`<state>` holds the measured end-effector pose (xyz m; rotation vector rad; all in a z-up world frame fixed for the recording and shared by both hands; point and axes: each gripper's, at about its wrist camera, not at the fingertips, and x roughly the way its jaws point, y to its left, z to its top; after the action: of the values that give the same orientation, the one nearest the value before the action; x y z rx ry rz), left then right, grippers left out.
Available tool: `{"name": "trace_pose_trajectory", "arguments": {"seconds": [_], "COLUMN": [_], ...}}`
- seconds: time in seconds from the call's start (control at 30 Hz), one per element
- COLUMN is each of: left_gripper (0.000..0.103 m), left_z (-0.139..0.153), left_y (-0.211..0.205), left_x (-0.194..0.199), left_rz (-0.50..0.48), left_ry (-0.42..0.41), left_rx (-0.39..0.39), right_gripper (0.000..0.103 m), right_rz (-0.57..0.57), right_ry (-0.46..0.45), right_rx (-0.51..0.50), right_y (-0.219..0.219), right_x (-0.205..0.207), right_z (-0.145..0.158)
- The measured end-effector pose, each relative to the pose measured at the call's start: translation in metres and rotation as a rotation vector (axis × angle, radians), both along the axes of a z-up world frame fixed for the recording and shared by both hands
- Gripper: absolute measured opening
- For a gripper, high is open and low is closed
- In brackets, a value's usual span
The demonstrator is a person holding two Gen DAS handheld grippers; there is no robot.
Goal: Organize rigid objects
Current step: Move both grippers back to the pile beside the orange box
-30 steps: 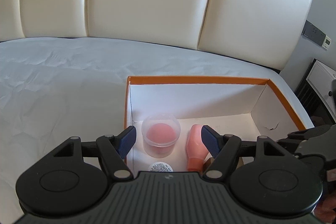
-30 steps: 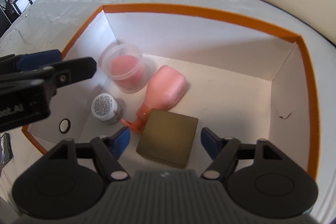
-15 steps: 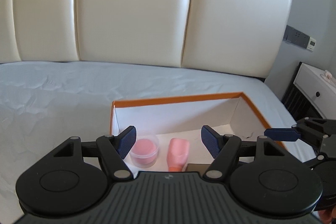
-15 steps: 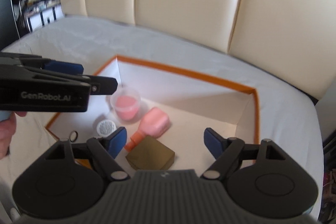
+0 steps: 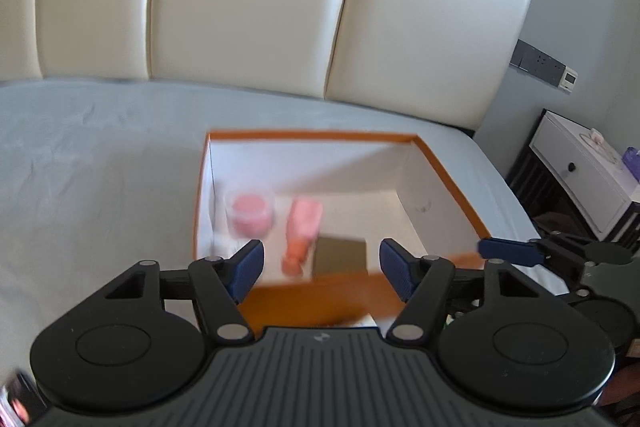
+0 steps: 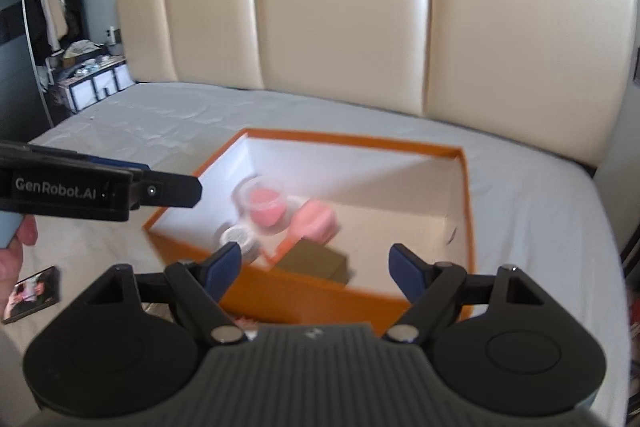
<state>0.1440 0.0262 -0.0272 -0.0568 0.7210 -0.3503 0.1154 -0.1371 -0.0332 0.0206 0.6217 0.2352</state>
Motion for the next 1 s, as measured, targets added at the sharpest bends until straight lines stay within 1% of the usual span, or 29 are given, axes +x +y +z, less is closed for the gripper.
{"name": "trace_pose_trajectory", "arguments": {"seconds": [0.07, 0.1, 0.2, 0.27, 0.33, 0.4, 0.43, 0.5, 0.53, 0.57, 0.63, 0.67, 0.7, 0.83, 0.93, 1.0], "left_gripper": [0.077, 0.077, 0.076, 0.072, 0.072, 0.069, 0.069, 0.068, 0.068, 0.068, 0.063, 0.056, 0.053, 0.052, 0.052, 0.052], "left_z": [-0.008, -0.014, -0.036, -0.052, -0.065, -0.074, -0.078, -0.084, -0.086, -0.087, -0.090, -0.091, -0.093, -0.097, -0.096, -0.095], "left_y": [0.001, 0.000, 0.004, 0.005, 0.006, 0.008, 0.008, 0.009, 0.012, 0.016, 0.024, 0.026, 0.026, 0.020, 0.017, 0.019], "left_x": [-0.007, -0.010, -0.013, -0.015, -0.016, -0.016, -0.016, -0.018, -0.016, -0.014, -0.011, -0.009, -0.008, -0.003, 0.000, 0.003], "left_rz": [-0.001, 0.001, 0.026, 0.035, 0.052, 0.073, 0.080, 0.106, 0.117, 0.130, 0.158, 0.166, 0.169, 0.136, 0.127, 0.123], "left_ry": [0.033, 0.048, 0.123, 0.169, 0.202, 0.226, 0.229, 0.236, 0.251, 0.266, 0.296, 0.304, 0.315, 0.341, 0.326, 0.319], "left_rx": [-0.003, 0.002, 0.012, 0.023, 0.034, 0.052, 0.067, 0.093, 0.086, 0.061, 0.024, 0.025, 0.033, 0.073, 0.112, 0.121], "right_gripper": [0.078, 0.073, 0.071, 0.069, 0.067, 0.062, 0.062, 0.062, 0.062, 0.062, 0.061, 0.061, 0.061, 0.063, 0.063, 0.063], "right_rz": [0.006, 0.005, -0.002, 0.003, 0.001, 0.004, 0.006, 0.018, 0.027, 0.038, 0.057, 0.063, 0.069, 0.084, 0.089, 0.087], "right_ry": [0.014, 0.023, 0.049, 0.068, 0.093, 0.113, 0.127, 0.163, 0.176, 0.188, 0.208, 0.213, 0.215, 0.220, 0.187, 0.170], "right_rx": [0.009, 0.008, 0.019, 0.031, 0.029, 0.014, 0.001, -0.021, -0.021, -0.018, -0.026, -0.032, -0.037, -0.059, -0.106, -0.135], "right_y": [0.002, 0.003, 0.005, 0.008, 0.011, 0.016, 0.019, 0.026, 0.030, 0.033, 0.039, 0.043, 0.045, 0.056, 0.065, 0.070], "right_x": [-0.008, -0.011, -0.020, -0.025, -0.027, -0.027, -0.027, -0.024, -0.022, -0.021, -0.017, -0.015, -0.012, -0.003, 0.003, 0.008], "right_z": [-0.008, -0.012, -0.028, -0.041, -0.054, -0.067, -0.073, -0.084, -0.088, -0.092, -0.099, -0.101, -0.103, -0.107, -0.108, -0.108]}}
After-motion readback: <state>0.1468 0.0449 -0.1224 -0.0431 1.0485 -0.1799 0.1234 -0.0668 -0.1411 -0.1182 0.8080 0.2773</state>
